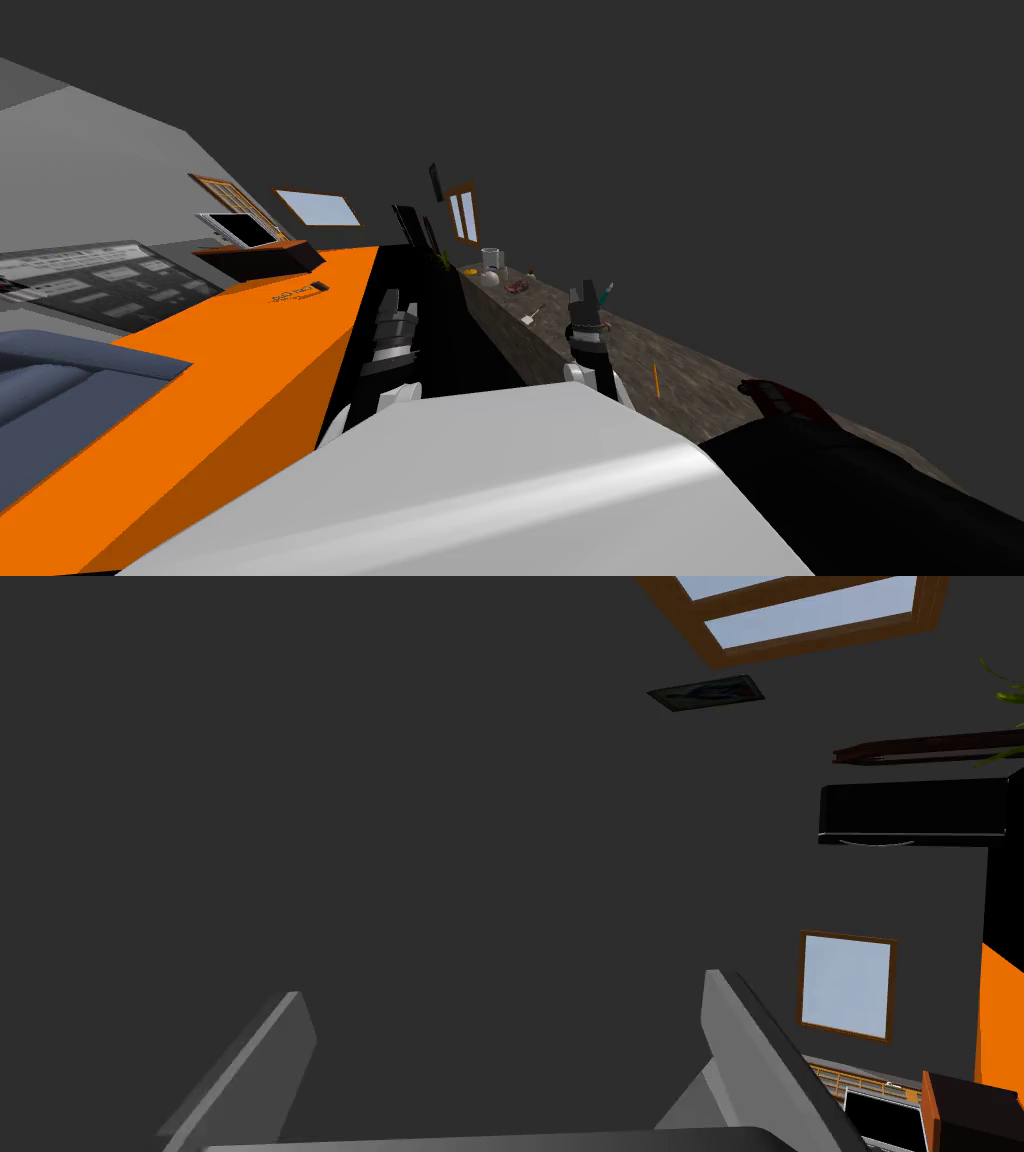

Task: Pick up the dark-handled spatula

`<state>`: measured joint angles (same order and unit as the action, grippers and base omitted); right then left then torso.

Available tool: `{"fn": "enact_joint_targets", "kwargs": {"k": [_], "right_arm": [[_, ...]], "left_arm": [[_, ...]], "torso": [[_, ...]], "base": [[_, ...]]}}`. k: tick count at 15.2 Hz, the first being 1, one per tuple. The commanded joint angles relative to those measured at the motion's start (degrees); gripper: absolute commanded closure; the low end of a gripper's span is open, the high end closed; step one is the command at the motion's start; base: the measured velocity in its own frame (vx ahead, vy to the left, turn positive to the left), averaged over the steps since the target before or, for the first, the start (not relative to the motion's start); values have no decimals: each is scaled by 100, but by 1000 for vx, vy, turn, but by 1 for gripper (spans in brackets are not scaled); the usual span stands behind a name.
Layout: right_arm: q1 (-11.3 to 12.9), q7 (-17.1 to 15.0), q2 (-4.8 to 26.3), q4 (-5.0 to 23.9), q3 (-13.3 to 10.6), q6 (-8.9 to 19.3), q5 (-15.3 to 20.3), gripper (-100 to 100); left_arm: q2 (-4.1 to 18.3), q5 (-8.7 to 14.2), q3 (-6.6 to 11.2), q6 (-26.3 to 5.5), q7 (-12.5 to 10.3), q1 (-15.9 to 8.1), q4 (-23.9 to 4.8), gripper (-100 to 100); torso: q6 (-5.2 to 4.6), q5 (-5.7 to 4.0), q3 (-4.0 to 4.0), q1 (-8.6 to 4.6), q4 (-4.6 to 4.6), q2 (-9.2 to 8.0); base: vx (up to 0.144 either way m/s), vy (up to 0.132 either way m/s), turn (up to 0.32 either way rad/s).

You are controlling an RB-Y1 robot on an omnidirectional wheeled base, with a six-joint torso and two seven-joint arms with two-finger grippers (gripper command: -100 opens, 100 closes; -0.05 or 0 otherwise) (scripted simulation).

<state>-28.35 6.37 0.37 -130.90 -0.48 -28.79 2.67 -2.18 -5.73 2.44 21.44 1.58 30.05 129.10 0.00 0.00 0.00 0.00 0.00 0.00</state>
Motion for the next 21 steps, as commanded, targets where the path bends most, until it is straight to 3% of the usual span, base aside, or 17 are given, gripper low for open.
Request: {"fn": "enact_joint_targets", "kwargs": {"k": [1, 9, 12, 15, 16, 17, 18, 19, 20, 21], "right_arm": [[66, -6, 209, 26, -34, -39, 71, -100], [571, -57, 1092, 263, -350, -345, 668, -100], [720, -72, 1288, 339, -452, -436, 852, -100], [1055, -105, 1692, 514, -692, -641, 1262, -100], [1055, -105, 1692, 514, -692, -641, 1278, -100], [1239, -123, 1899, 614, -831, -752, 1467, -100], [1239, -123, 1899, 614, -831, -752, 1518, -100], [1432, -142, 2108, 722, -981, -868, 1694, -100], [1432, -142, 2109, 722, -981, -868, 1773, -100], [1632, -162, 2319, 837, -1142, -988, 1932, -100]], "left_arm": [[0, 0, 0, 0, 0, 0, 0, 0], [0, 0, 0, 0, 0, 0, 0, 0], [0, 0, 0, 0, 0, 0, 0, 0], [0, 0, 0, 0, 0, 0, 0, 0], [0, 0, 0, 0, 0, 0, 0, 0], [0, 0, 0, 0, 0, 0, 0, 0], [0, 0, 0, 0, 0, 0, 0, 0], [0, 0, 0, 0, 0, 0, 0, 0], [0, 0, 0, 0, 0, 0, 0, 0], [0, 0, 0, 0, 0, 0, 0, 0]], "torso": [[0, 0, 0, 0, 0, 0], [1, 2, -3, 7, -1, -5], [2, 2, -1, 8, -1, -2], [1, 2, -1, 8, 0, -1], [3, 2, 0, 8, 0, 0], [1, 2, 0, 8, 0, 0], [2, 2, 1, 9, 0, 2], [1, 2, 2, 9, 1, 3], [2, 2, 3, 9, 1, 5], [1, 2, 3, 9, 1, 6]], "base": [[-3, 6, 10], [-12, 19, 20], [-9, 20, 25], [-6, 20, 30], [-3, 20, 35], [2, 21, 32], [6, 19, 33], [8, 21, 43], [10, 19, 40], [15, 20, 43]]}}
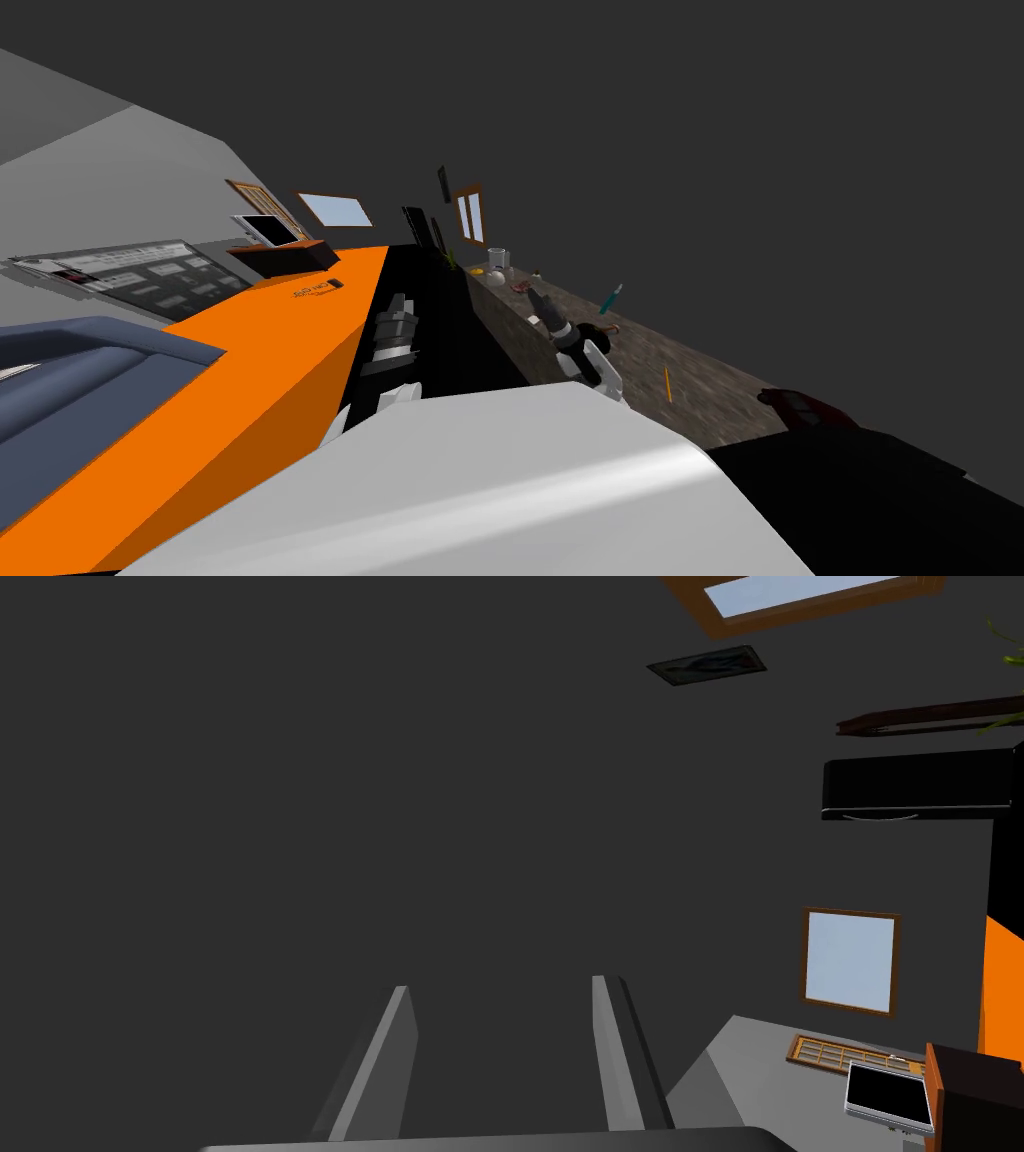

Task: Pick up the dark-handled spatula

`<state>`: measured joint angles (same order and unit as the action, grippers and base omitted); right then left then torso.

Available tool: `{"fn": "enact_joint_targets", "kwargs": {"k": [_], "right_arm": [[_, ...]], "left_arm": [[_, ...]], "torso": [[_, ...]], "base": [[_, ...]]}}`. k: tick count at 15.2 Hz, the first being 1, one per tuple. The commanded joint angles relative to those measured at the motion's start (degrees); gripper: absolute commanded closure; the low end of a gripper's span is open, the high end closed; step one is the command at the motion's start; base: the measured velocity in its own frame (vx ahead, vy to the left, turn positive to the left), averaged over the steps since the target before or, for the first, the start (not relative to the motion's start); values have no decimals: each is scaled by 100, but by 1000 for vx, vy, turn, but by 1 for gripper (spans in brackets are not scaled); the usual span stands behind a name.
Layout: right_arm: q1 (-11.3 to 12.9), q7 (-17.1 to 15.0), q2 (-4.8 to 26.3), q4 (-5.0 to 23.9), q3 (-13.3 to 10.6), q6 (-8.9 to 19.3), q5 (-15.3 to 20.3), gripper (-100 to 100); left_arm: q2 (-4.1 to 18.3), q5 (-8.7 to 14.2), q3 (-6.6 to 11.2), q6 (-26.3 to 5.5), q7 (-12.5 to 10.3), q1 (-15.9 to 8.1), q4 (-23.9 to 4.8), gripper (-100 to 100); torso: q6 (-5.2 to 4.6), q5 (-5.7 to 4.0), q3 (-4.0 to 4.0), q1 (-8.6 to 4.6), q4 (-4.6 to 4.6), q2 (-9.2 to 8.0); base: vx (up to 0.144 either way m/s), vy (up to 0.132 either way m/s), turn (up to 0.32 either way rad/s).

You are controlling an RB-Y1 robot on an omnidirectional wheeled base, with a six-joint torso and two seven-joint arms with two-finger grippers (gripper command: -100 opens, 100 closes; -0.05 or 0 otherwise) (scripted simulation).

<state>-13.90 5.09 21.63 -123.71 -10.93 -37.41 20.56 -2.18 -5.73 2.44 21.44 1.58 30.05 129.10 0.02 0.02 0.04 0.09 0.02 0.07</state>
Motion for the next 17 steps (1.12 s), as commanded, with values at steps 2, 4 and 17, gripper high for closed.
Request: {"fn": "enact_joint_targets", "kwargs": {"k": [2, 4, 17], "right_arm": [[387, -54, 375, 240, -269, -249, 413, -100], [608, -75, 573, 368, -451, -375, 675, -100], [1525, -162, 1476, 926, -1241, -892, 2095, -100]], "left_arm": [[0, 0, 0, 0, 0, 0, 0, 0], [0, 0, 0, 0, 0, 0, 0, 0], [0, 0, 0, 0, 0, 0, 0, 0]], "torso": [[-1, 0, 1, 0, 0, 1], [-1, 0, 2, -1, 1, 4], [-1, 0, 4, -2, 1, 6]], "base": [[18, 20, 40], [21, 21, 49], [23, 16, 37]]}}
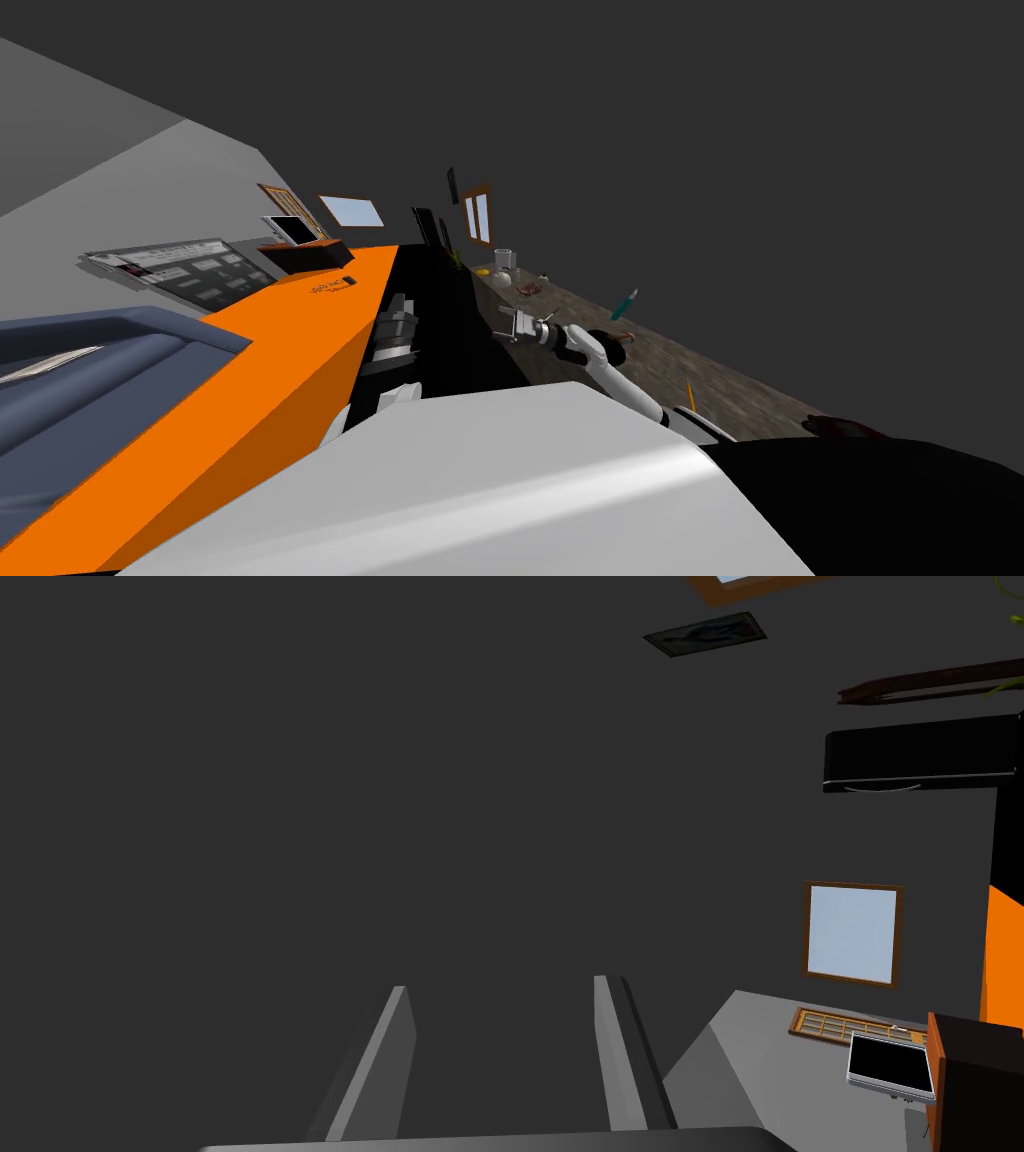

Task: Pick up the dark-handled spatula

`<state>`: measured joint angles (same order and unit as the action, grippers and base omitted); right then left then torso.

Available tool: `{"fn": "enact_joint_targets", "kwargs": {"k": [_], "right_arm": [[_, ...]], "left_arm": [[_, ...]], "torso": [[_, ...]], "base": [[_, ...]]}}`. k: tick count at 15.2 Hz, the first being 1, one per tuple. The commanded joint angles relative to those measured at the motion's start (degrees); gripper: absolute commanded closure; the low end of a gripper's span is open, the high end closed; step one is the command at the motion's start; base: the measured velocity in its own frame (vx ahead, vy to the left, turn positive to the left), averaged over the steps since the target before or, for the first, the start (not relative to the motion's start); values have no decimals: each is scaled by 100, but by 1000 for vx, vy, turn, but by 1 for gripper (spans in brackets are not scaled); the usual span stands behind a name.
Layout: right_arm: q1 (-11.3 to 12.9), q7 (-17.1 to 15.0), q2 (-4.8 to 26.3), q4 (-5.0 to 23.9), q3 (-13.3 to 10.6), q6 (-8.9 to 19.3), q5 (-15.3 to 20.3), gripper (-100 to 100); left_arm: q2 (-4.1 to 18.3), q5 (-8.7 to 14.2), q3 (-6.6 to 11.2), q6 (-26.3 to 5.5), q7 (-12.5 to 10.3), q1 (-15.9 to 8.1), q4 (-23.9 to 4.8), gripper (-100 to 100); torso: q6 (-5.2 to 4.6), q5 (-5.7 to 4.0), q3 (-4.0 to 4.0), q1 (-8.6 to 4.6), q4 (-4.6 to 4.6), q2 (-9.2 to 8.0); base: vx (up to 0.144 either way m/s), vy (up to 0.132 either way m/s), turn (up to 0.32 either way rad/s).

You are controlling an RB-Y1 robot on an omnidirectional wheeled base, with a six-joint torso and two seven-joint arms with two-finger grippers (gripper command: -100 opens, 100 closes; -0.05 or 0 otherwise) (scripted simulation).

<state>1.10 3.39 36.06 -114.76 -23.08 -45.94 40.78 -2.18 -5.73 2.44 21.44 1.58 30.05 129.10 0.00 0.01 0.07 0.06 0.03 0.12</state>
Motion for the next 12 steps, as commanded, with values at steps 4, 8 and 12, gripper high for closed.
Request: {"fn": "enact_joint_targets", "kwargs": {"k": [4, 8, 12], "right_arm": [[510, -36, 464, 327, -443, -300, 697, -100], [755, -57, 678, 478, -655, -429, 1067, -100], [1250, -100, 1100, 781, -1079, -683, 1618, -100]], "left_arm": [[0, 0, 0, 0, 0, 0, 0, 0], [0, 0, 0, 0, 0, 0, 0, 0], [0, 0, 0, 0, 0, 0, 0, 0]], "torso": [[2, 1, 1, 2, 0, 3], [1, 0, 2, -2, 0, 3], [-1, -1, 0, -4, 0, 0]], "base": [[30, 16, 54], [26, 8, 28], [23, 5, 36]]}}
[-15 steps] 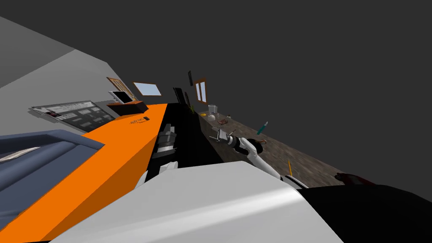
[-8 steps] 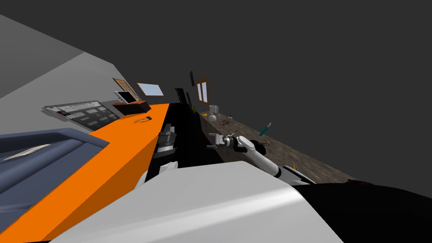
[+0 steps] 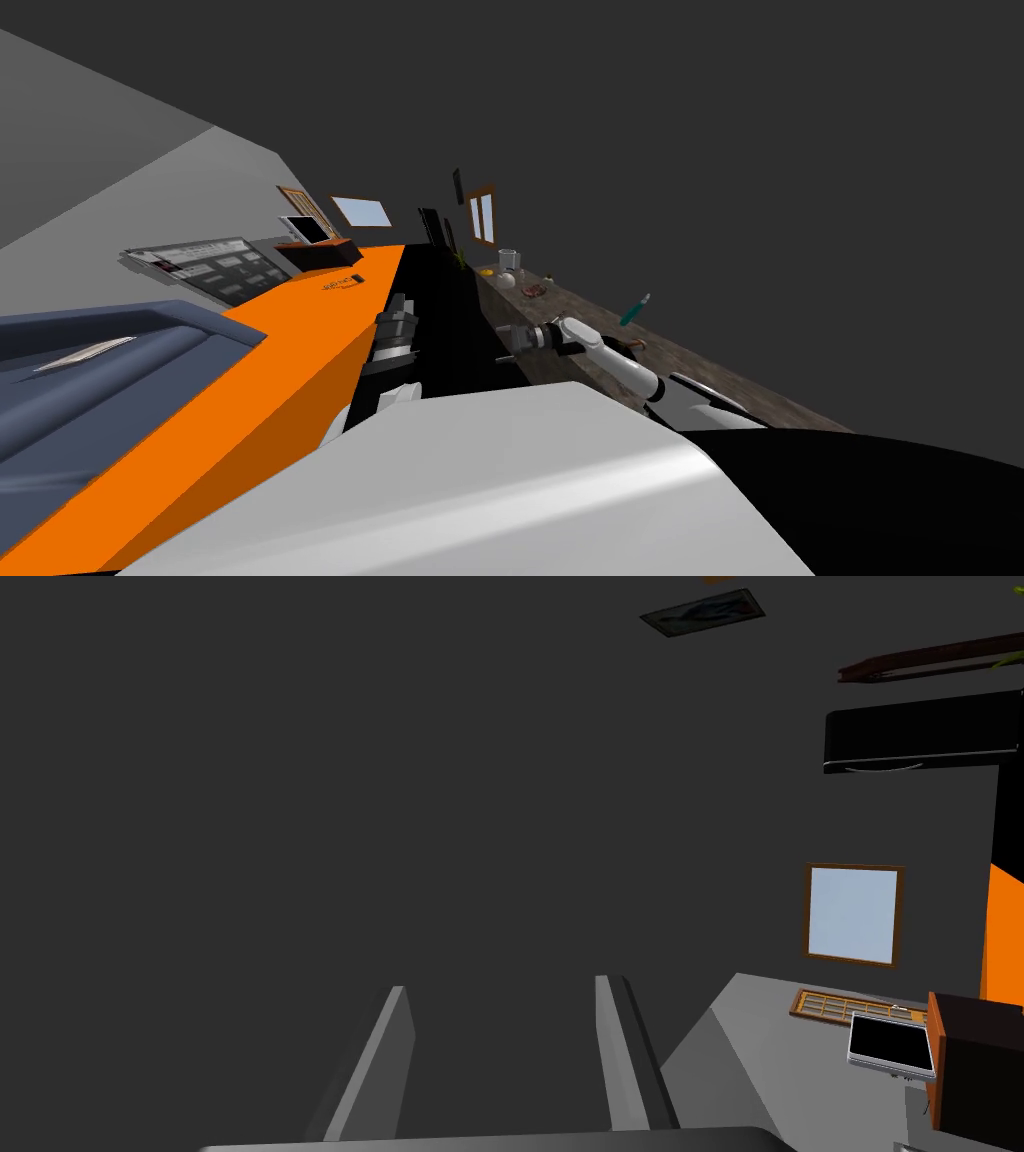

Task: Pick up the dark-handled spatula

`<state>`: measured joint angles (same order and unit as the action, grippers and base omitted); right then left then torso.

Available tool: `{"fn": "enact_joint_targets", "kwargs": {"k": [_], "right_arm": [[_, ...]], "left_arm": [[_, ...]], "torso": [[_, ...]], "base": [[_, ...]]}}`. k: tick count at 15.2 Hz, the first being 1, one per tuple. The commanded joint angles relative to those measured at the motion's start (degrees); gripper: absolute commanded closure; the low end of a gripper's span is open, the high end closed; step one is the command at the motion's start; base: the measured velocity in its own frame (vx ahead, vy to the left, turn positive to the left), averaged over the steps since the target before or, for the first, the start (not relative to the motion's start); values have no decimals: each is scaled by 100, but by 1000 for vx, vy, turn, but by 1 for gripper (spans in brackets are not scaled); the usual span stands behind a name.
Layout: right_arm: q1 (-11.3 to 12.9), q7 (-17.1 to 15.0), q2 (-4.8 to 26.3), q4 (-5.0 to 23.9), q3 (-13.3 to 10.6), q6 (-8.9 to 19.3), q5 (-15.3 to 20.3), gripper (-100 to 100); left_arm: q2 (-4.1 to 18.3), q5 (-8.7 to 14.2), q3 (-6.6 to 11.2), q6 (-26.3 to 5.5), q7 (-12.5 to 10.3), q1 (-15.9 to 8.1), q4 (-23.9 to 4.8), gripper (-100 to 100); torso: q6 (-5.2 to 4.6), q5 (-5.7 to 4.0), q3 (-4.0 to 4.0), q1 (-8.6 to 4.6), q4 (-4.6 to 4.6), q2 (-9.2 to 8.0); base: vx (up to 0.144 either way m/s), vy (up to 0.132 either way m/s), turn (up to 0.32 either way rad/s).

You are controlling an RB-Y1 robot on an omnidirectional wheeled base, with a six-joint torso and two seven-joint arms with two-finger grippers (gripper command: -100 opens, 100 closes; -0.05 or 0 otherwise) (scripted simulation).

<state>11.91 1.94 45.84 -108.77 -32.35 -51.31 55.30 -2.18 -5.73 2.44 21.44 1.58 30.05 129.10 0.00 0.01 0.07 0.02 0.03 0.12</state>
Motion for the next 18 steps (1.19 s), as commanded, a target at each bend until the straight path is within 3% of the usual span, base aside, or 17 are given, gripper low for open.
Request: {"fn": "enact_joint_targets", "kwargs": {"k": [1, 2, 4, 5, 7, 8, 9, 10, 12, 13, 14, 15, 17, 18], "right_arm": [[168, 45, 121, 183, -153, -145, 281, -100], [367, 24, 328, 334, -363, -268, 414, -100], [415, 24, 328, 334, -363, -268, 609, -100], [661, 4, 532, 483, -571, -389, 795, -100], [661, 4, 532, 483, -571, -389, 933, -100], [898, -15, 732, 631, -775, -505, 1126, -100], [903, -15, 732, 631, -775, -505, 1249, -100], [1079, -34, 928, 776, -975, -617, 1382, -100], [1141, -34, 928, 776, -975, -617, 1563, -100], [1373, -52, 1119, 918, -1171, -724, 1723, -100], [1373, -52, 1119, 918, -1171, -724, 1866, -100], [1595, -70, 1304, 1057, -1362, -825, 2003, -100], [1595, -70, 1304, 1057, -1362, -825, 2159, -100], [1807, -86, 1482, 1191, -1549, -920, 2343, -100]], "left_arm": [[0, 0, 0, 0, 0, 0, 0, 0], [0, 0, 0, 0, 0, 0, 0, 0], [0, 0, 0, 0, 0, 0, 0, 0], [0, 0, 0, 0, 0, 0, 0, 0], [0, 0, 0, 0, 0, 0, 0, 0], [0, 0, 0, 0, 0, 0, 0, 0], [0, 0, 0, 0, 0, 0, 0, 0], [0, 0, 0, 0, 0, 0, 0, 0], [0, 0, 0, 0, 0, 0, 0, 0], [0, 0, 0, 0, 0, 0, 0, 0], [0, 0, 0, 0, 0, 0, 0, 0], [0, 0, 0, 0, 0, 0, 0, 0], [0, 0, 0, 0, 0, 0, 0, 0], [0, 0, 0, 0, 0, 0, 0, 0]], "torso": [[0, 0, 0, 0, 0, 0], [0, 0, 0, 0, 0, 0], [0, 0, 3, 0, 1, 4], [-1, 0, 2, -1, 1, 3], [-1, -1, 2, -3, 0, 3], [-1, -1, 0, -3, 0, 0], [0, -1, 1, -3, 0, 1], [-1, -1, 1, -3, 1, 1], [0, -1, 2, -3, 1, 4], [-2, -1, 1, -3, 0, 2], [0, -1, 1, -3, 0, 3], [-2, -1, 1, -3, 0, 2], [-2, -1, 2, -4, 1, 3], [-2, -1, 1, -3, 1, 2]], "base": [[25, 6, 46], [32, 7, 53], [33, 2, 29], [31, -1, 37], [25, -4, 28], [27, -1, 37], [29, 0, 45], [31, -1, 53], [28, -3, 28], [31, -4, 28], [31, -4, 43], [35, -1, 60], [31, -4, 25], [33, 2, 30]]}}
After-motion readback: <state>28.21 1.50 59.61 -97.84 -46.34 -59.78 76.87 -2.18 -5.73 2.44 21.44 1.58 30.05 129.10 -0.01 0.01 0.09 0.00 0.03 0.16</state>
